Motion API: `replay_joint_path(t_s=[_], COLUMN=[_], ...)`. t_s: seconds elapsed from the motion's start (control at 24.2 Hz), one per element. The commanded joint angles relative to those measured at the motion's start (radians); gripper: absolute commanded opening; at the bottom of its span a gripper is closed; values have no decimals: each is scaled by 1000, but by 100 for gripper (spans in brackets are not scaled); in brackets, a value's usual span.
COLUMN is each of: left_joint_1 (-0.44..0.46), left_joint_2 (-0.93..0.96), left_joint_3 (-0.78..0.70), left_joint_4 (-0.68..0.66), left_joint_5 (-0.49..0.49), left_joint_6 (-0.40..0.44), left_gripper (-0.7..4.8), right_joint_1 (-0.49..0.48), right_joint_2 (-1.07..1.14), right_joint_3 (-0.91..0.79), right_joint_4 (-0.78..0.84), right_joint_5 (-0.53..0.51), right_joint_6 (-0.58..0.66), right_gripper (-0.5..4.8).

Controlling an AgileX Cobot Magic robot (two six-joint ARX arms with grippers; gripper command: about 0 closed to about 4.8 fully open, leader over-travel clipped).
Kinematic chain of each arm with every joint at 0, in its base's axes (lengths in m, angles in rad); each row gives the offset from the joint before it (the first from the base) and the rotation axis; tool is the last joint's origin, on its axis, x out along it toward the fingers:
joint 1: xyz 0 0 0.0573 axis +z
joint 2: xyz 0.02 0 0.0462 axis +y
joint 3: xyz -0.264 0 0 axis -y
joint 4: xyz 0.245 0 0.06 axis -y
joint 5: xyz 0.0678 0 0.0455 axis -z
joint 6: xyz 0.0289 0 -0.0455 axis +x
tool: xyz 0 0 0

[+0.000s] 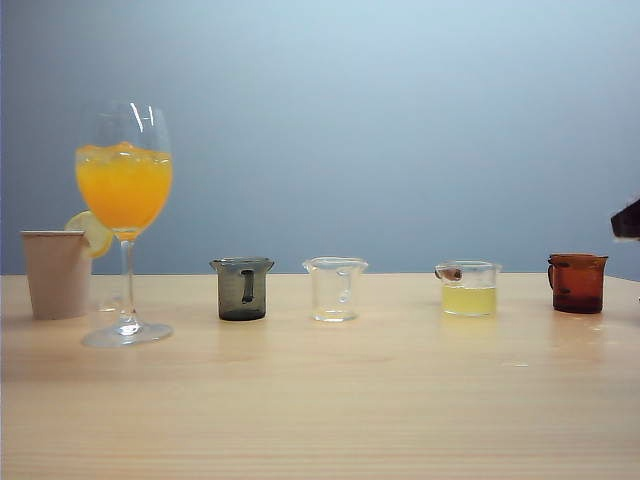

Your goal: Pick up the second measuring cup from the left, pour the orange juice inside into the goblet, and finally put the measuring cup back in its original place.

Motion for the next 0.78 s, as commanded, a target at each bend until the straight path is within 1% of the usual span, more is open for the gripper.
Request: replay_joint_path(t_s=[0.04, 0.17, 0.25, 0.29, 0.37, 0.41, 0.78], left_joint_1=[1, 1, 1, 1, 1, 1, 1], left_joint_2=[0, 0, 0, 0, 0, 0, 0], left_joint_3=[-70, -135, -154, -154, -154, -154, -154], left_joint_4=[125, 190, 173, 166, 171, 170, 168], left_joint_5=[0, 0, -5, -4, -3, -3, 1], left_joint_6=[6, 8, 18, 37, 42, 7, 8], left_gripper=[-3, -3, -3, -3, -3, -3, -3], right_joint_1=[-3, -3, -3, -3, -3, -3, -2], right_joint_2=[-2, -2, -2, -2, -2, -2, -2], right_joint_3=[-3, -3, -3, -3, -3, -3, -3], right_joint_4=[16, 16, 15, 15, 15, 16, 16], right_joint_5=[60, 59, 58, 58, 59, 53, 46], right_joint_6=[-8, -24, -22, -22, -23, -19, -19], right_gripper=[-6, -6, -6, -4, 56, 63, 63])
